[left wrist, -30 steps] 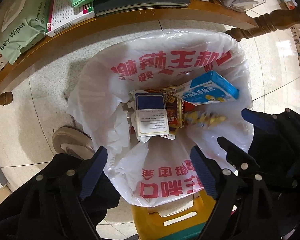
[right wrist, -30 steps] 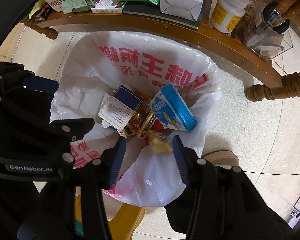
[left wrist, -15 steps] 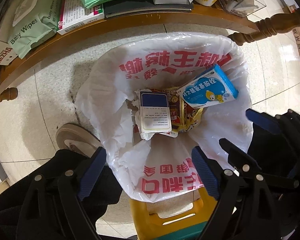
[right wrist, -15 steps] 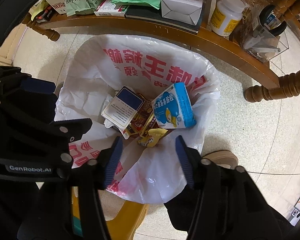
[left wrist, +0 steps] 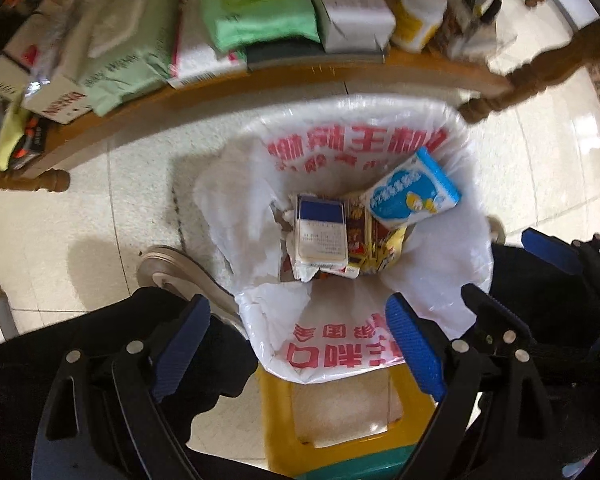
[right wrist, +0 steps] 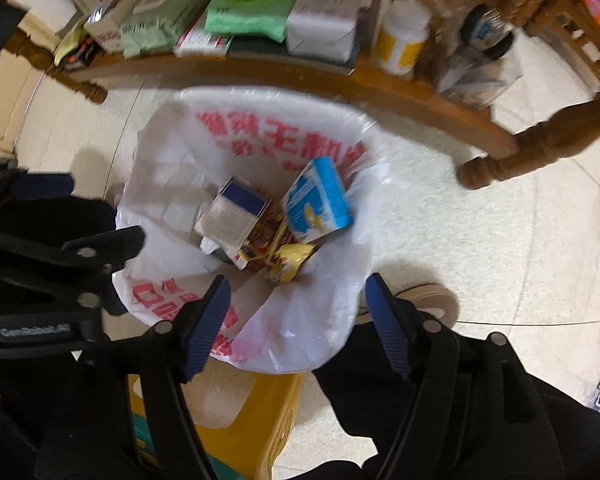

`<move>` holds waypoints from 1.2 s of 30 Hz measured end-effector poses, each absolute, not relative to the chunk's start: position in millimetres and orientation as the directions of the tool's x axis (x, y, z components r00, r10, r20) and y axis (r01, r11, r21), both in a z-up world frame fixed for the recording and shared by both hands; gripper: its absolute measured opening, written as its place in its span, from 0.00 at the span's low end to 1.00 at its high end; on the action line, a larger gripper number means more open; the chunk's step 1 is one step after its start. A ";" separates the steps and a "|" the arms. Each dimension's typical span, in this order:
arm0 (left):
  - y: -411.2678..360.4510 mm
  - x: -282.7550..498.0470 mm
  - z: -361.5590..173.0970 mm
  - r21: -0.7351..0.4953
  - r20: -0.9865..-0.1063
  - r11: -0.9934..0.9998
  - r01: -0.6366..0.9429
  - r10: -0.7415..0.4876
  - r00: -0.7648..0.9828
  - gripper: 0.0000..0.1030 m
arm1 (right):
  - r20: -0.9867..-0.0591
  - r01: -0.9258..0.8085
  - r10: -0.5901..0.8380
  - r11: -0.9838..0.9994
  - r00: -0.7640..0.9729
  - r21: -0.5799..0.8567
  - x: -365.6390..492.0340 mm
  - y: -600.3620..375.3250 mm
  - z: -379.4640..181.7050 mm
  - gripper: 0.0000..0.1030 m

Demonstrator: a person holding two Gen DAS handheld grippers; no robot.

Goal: Collect trash

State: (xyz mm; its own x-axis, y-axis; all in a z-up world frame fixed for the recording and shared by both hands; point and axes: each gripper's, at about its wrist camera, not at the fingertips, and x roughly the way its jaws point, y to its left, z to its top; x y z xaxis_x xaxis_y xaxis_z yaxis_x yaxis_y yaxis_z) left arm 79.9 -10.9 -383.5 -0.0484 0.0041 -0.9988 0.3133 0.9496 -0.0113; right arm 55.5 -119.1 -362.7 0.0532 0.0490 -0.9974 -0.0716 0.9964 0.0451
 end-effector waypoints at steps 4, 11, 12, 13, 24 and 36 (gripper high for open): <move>-8.5 69.6 -345.2 0.010 -0.997 0.957 0.288 -0.012 0.072 0.85 | -0.988 -0.025 0.016 1.000 0.152 0.012 45.9 -124.1 -328.1 0.74; -21.9 43.5 -262.4 0.060 -0.944 0.953 0.297 -0.042 0.326 0.86 | -0.909 0.035 -0.119 0.993 0.399 -0.114 15.8 -121.7 -242.7 0.88; -23.5 40.5 -252.7 0.063 -0.935 0.953 0.295 -0.047 0.351 0.86 | -0.894 0.043 -0.136 0.991 0.427 -0.131 11.9 -121.8 -231.3 0.88; -23.7 37.3 -238.9 0.060 -0.923 0.955 0.290 -0.058 0.380 0.86 | -0.878 0.052 -0.143 0.990 0.457 -0.134 7.1 -122.9 -217.5 0.89; -0.8 2.4 -111.0 0.014 -0.740 0.983 0.184 -0.114 0.663 0.93 | -0.677 0.192 -0.215 0.975 0.704 -0.110 -32.9 -139.4 -96.6 0.94; 1.9 -43.6 -19.0 0.061 -0.537 0.990 0.129 -0.077 0.840 0.93 | -0.436 0.263 -0.264 0.963 0.860 -0.063 -79.3 -130.4 -4.6 0.94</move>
State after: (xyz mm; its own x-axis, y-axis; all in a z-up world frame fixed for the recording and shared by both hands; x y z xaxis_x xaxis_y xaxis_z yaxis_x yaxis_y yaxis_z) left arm -43.6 1.9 -19.0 0.8404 -0.0768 -0.5366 0.1294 0.9897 0.0610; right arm -79.3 -130.4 -4.6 0.8603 -0.2636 -0.4364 0.2632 0.9627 -0.0626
